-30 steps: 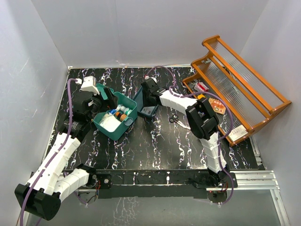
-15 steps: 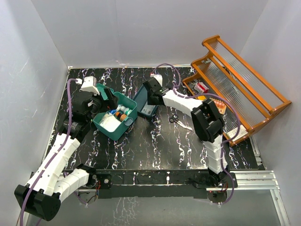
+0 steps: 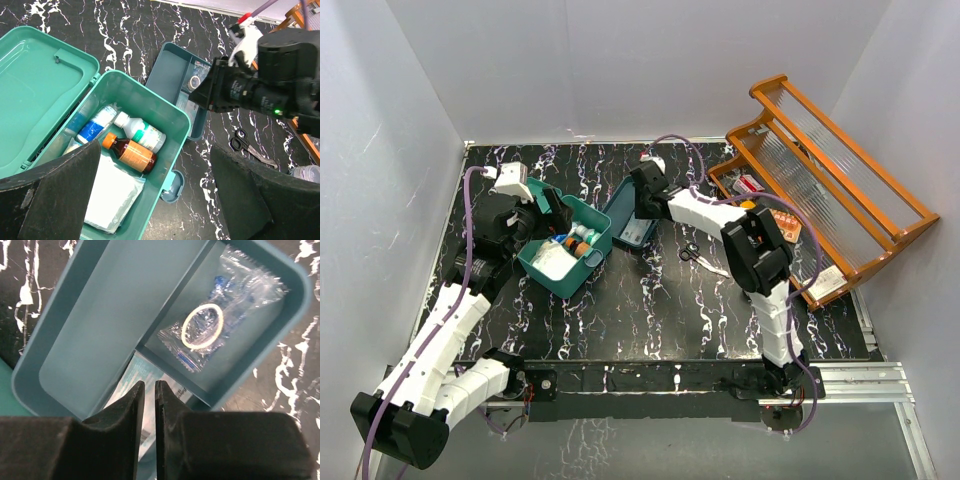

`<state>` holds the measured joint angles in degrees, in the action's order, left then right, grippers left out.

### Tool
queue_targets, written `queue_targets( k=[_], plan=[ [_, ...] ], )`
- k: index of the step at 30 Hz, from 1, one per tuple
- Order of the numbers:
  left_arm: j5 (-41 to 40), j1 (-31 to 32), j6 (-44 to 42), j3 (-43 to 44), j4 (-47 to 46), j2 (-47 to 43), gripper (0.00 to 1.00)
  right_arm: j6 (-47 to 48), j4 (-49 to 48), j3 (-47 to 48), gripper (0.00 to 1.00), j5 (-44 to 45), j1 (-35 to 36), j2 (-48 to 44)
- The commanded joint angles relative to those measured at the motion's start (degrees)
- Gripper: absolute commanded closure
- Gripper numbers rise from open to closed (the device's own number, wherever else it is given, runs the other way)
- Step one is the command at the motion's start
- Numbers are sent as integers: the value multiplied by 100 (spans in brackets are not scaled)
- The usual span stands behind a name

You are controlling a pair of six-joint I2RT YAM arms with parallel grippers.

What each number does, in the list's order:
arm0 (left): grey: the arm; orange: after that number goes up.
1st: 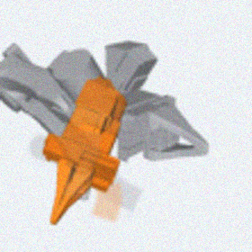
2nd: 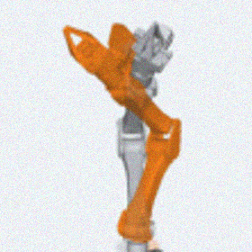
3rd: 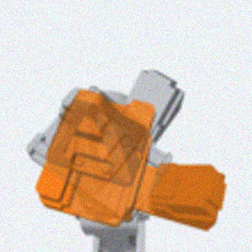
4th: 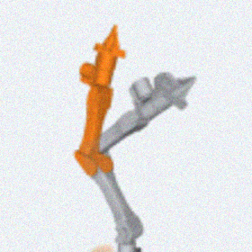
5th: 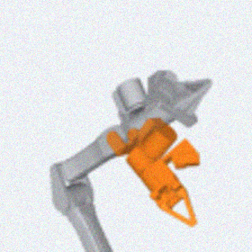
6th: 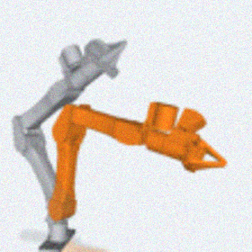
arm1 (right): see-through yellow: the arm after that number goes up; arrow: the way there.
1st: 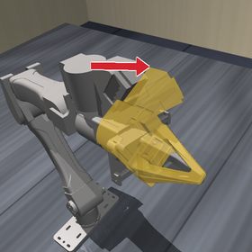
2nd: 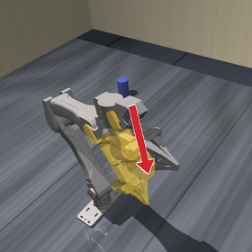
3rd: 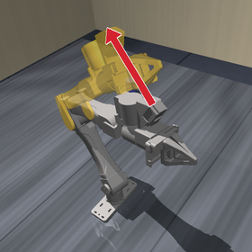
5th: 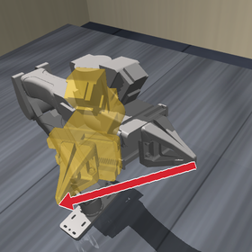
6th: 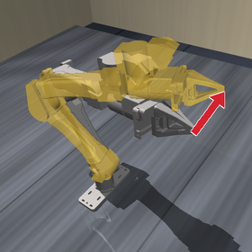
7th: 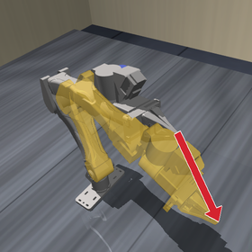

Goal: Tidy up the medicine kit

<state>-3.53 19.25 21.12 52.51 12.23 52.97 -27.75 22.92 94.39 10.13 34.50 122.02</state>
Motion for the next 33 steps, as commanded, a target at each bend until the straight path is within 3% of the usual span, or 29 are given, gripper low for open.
queue_targets(
  k=[1,8,12,20,28,33],
  plan=[
    [82,-17,43,55,-71,-111,10,-130,-426,415,89,-36,31,361],
    [113,-17,94,25,-124,-75,10,-468,-168,419,92,624,32,642],
    [66,-17,63,41,-82,-100,10,-518,-51,298,90,427,38,350],
    [63,-18,-32,183,63,-76,10,-186,-20,59,64,-130,-138,-866],
    [46,-17,-354,303,189,-117,9,-210,554,-1788,46,-85,-1180,-2317],
    [17,-13,-400,312,189,-121,8,-45,781,-2730,30,-24,-1325,-2971]
  ],
)
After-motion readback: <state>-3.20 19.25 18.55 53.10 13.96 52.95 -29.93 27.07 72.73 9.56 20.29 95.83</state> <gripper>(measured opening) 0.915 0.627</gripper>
